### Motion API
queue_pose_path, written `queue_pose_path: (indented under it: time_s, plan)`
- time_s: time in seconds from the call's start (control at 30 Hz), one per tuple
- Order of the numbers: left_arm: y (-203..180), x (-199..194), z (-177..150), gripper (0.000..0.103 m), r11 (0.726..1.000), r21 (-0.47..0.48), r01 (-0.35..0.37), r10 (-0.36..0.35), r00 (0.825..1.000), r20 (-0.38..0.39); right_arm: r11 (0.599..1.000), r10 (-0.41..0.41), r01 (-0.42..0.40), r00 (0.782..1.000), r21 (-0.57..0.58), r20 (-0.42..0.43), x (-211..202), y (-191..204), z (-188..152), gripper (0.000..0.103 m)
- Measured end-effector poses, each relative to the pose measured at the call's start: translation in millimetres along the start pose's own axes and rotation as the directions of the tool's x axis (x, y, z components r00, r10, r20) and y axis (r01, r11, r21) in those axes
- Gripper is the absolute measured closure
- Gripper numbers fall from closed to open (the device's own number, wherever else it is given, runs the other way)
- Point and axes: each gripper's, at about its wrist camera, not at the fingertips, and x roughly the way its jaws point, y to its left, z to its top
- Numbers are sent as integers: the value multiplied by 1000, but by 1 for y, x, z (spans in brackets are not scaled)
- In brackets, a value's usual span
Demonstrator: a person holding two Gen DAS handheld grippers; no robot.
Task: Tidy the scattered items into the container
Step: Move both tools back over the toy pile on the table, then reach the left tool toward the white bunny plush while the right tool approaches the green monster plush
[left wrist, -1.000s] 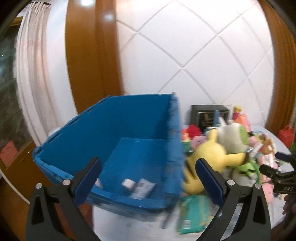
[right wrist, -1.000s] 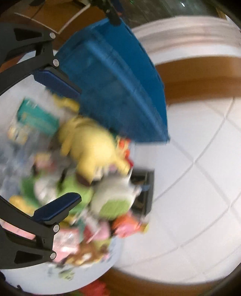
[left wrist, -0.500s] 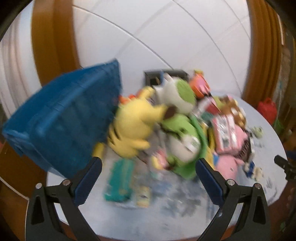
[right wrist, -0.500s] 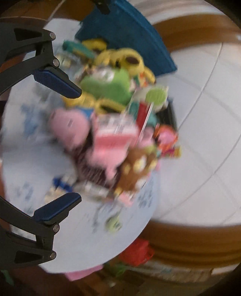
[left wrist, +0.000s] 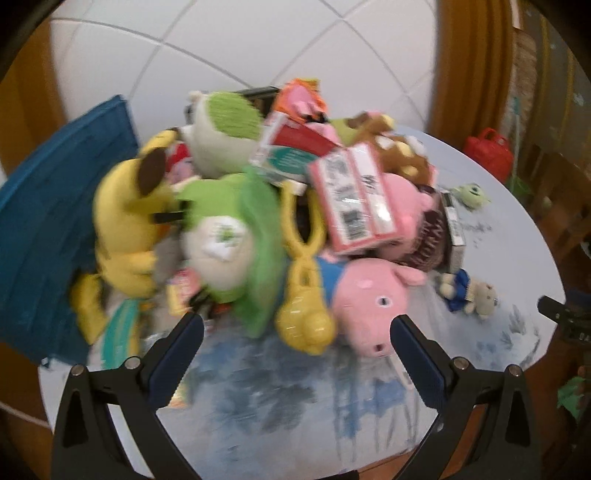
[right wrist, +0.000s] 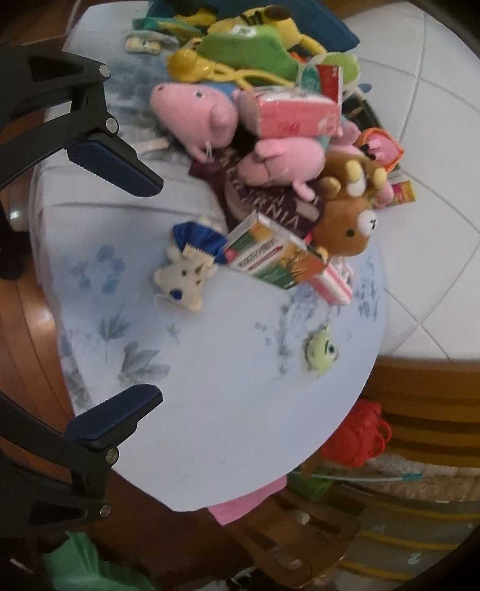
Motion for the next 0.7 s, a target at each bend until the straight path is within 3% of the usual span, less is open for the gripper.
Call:
queue_pose_path:
  time_s: [0.33,0.5,0.7]
  plan:
    - [-54,24,22,1,1000,-2,6,-6,1000,-31,1000,3,-3,1000,11,-9,20,-41,27,0]
    - [-99,42,34,1,994,-90,-55,51,998,-44,998,47,-47,999,-52,-6,42,-75,55,0]
    - [-166,59,27,0,958,-238,-162,134,983,-129,965,135,-145,989,-218,-61,91,-128,95,0]
